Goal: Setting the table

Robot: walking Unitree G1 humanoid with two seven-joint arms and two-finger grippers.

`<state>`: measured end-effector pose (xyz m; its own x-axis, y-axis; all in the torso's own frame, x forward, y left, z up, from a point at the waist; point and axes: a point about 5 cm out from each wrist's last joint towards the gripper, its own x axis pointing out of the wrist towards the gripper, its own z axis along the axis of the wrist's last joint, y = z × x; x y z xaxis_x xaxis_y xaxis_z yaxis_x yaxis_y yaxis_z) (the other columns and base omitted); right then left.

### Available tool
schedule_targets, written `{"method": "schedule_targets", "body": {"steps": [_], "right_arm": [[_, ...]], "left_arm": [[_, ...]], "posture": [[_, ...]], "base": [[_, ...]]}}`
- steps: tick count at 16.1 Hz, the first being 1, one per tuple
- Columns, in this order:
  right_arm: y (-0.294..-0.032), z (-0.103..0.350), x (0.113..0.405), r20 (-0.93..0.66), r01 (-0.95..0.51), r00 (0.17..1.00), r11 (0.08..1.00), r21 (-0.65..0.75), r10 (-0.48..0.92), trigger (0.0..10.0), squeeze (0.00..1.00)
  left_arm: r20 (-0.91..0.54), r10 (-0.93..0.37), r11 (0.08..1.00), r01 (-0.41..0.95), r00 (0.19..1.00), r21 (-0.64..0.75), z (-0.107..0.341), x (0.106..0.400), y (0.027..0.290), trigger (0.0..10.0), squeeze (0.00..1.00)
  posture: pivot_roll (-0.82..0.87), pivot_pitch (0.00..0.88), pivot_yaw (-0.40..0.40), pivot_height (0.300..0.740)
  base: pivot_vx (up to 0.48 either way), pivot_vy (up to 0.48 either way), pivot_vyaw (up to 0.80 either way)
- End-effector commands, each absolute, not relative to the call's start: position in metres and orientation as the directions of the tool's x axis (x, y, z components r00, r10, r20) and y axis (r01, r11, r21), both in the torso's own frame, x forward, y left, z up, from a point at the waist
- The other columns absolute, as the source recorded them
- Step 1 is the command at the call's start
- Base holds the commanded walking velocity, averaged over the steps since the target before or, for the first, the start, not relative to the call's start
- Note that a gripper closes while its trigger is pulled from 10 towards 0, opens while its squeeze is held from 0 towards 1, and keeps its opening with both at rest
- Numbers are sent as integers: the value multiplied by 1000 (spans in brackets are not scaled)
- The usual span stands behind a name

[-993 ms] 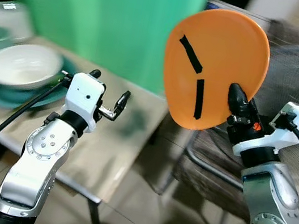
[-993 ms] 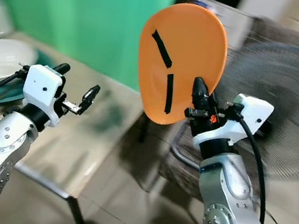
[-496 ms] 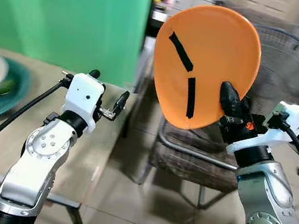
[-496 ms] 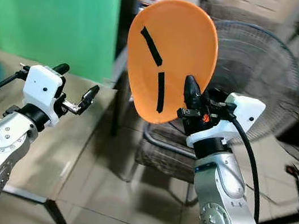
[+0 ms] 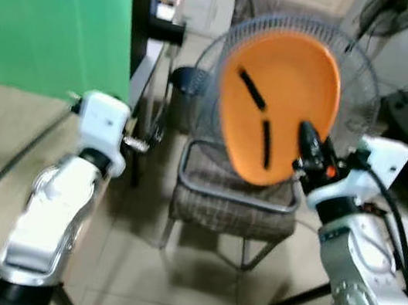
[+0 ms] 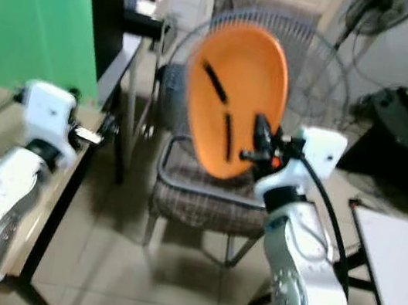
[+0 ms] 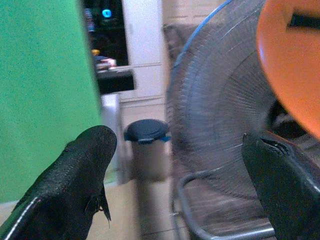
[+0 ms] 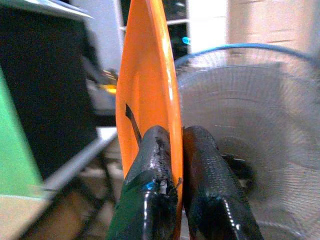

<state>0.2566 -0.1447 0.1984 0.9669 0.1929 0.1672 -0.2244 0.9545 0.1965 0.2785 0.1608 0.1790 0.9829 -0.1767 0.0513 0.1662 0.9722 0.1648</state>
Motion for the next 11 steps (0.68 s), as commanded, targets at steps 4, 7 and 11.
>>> {"method": "schedule_targets", "body": {"steps": [4, 7, 11], "right_arm": [[-146, 215, 256, 269, -222, 951, 941, 254, 151, 10000, 0], [-147, 215, 256, 269, -207, 954, 938, 277, 131, 10000, 0], [-154, 206, 256, 235, -127, 970, 956, 264, 64, 10000, 0]], "left_arm": [[138, -62, 989, 43, 989, 143, 190, 283, 165, 10000, 0], [109, -101, 981, 81, 989, 178, 186, 284, 162, 10000, 0], [67, -199, 965, 184, 978, 186, 181, 284, 161, 10000, 0]], "posture": [[94, 0, -84, 740], [93, 0, -84, 740], [73, 0, -53, 740]], "base": [[0, 0, -800], [0, 0, -800], [0, 0, -800]]}}
